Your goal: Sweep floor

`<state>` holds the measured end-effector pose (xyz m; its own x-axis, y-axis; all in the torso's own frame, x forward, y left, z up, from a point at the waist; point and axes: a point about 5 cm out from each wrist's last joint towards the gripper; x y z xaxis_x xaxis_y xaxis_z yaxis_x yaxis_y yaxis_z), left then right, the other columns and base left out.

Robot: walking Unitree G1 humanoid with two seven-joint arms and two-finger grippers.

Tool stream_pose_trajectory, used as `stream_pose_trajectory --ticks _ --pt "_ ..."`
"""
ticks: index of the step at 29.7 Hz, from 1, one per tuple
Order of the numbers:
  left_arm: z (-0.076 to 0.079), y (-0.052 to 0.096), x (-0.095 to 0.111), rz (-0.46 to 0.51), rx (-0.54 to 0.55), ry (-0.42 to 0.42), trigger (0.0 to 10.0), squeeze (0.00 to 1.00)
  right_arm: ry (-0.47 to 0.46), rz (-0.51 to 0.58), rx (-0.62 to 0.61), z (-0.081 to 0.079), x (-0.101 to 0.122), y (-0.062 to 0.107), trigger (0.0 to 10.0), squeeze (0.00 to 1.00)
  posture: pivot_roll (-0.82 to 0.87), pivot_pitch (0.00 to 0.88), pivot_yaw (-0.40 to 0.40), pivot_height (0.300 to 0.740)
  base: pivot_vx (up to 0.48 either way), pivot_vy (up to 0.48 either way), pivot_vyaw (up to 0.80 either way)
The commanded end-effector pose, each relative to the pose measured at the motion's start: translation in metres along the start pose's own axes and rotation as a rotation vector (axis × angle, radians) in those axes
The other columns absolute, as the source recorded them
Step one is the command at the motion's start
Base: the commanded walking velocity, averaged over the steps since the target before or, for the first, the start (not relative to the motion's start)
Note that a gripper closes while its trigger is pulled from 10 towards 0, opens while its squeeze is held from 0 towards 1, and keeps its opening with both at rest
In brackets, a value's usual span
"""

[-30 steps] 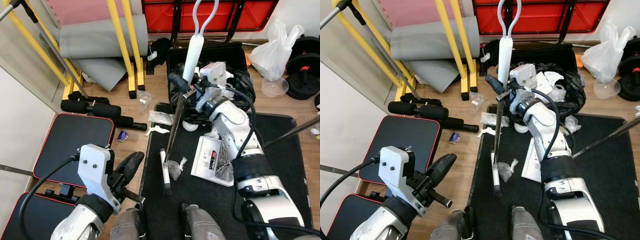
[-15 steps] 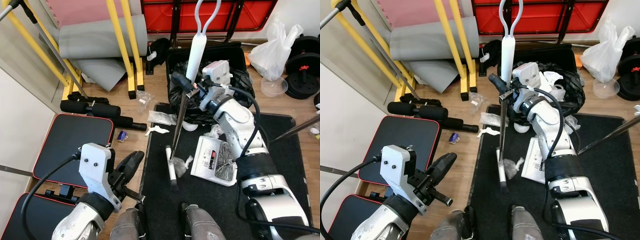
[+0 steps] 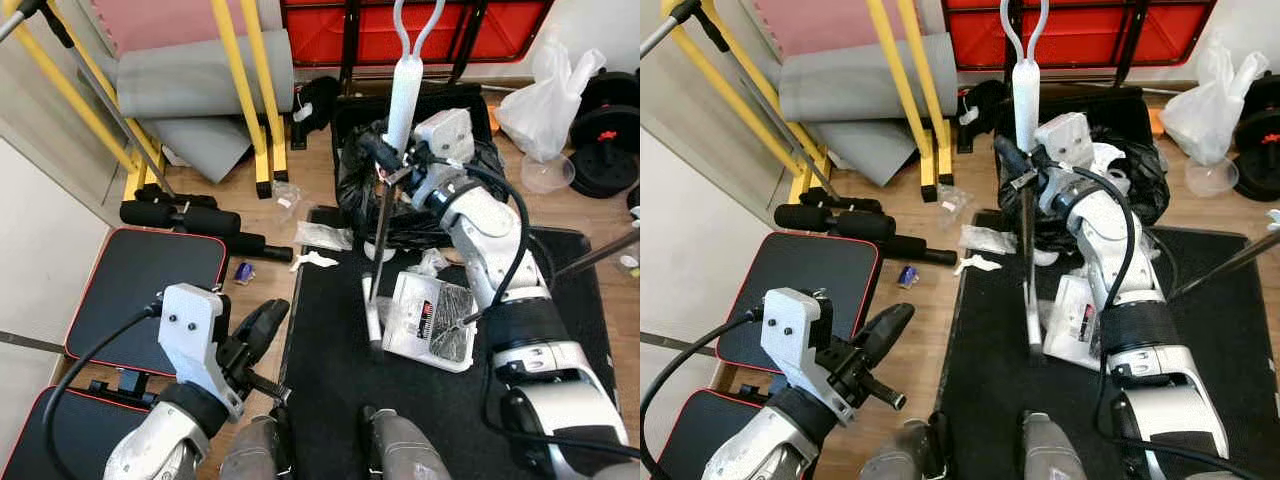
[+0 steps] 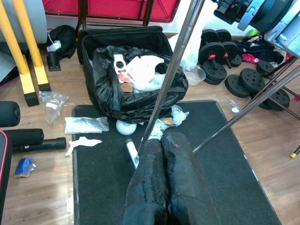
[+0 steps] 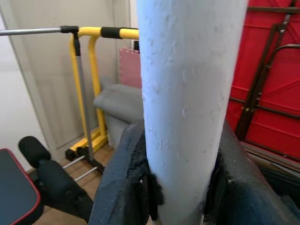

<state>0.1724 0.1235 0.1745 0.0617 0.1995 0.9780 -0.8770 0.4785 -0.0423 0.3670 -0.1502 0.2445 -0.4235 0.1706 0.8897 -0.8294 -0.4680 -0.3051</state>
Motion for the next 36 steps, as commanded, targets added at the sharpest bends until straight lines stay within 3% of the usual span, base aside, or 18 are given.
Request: stream_pose_trajectory --ticks 1,18,36 --pt "-0.002 0.002 -0.005 -0.022 0.018 0.011 10.0 0.00 -0.008 0.040 0.000 -0.002 0.006 -0.003 10.0 0.00 -0.05 0.299 0.006 0.740 0.000 0.000 -0.80" --pt "-0.004 -0.001 -0.006 -0.018 0.018 0.008 10.0 0.00 -0.016 0.032 -0.075 0.003 0.008 -0.007 10.0 0.00 -0.05 0.280 0.005 0.740 0.000 0.000 -0.79" --pt "-0.004 -0.003 -0.007 -0.009 0.021 0.008 10.0 0.00 -0.001 0.063 -0.075 0.002 0.017 -0.012 10.0 0.00 -0.06 0.277 -0.002 0.740 0.000 0.000 -0.79"
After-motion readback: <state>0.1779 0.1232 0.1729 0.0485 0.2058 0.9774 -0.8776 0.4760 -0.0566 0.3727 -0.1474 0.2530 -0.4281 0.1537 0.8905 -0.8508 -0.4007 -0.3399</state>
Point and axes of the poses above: a point about 5 cm out from each wrist's last joint towards the gripper, its own y axis pointing back from the gripper into the wrist, its own x axis along the axis of the wrist's last joint, z = x × y, and after that the axes turned 5 degrees about y, right-handed
